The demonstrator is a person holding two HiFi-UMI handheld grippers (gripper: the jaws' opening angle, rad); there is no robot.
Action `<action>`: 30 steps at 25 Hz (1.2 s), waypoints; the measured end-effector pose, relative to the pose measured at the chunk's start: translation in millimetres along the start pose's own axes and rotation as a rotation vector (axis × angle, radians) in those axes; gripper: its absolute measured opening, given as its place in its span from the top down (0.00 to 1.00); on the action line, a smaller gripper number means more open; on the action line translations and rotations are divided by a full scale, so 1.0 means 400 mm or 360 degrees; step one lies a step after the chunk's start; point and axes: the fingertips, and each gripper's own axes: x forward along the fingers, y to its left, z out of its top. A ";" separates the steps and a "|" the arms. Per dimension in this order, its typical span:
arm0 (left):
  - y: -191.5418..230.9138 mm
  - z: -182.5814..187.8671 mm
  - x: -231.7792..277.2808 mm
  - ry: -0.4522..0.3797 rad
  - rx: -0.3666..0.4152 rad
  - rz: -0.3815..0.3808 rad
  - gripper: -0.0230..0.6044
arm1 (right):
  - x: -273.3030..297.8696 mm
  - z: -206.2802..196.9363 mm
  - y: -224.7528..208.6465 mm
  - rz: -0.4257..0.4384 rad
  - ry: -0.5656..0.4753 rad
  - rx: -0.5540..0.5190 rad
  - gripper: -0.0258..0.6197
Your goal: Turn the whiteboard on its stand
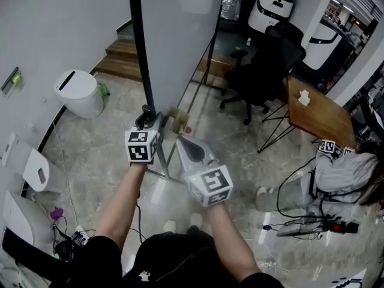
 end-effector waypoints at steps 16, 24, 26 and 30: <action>0.001 0.001 -0.046 -0.0044 0.0072 -0.0022 0.65 | -0.040 0.005 0.041 0.0035 -0.0014 -0.0034 0.95; -0.014 0.124 -0.142 -0.0290 0.0101 0.0039 0.57 | -0.078 0.018 0.021 -0.0005 -0.0044 -0.0026 0.95; -0.036 0.176 -0.175 -0.0395 0.0123 0.0044 0.58 | -0.097 0.025 0.010 -0.0025 -0.0059 -0.0036 0.95; -0.118 0.247 -0.226 -0.0532 0.0174 -0.0046 0.60 | -0.147 0.031 -0.030 -0.0103 -0.0098 -0.0021 0.95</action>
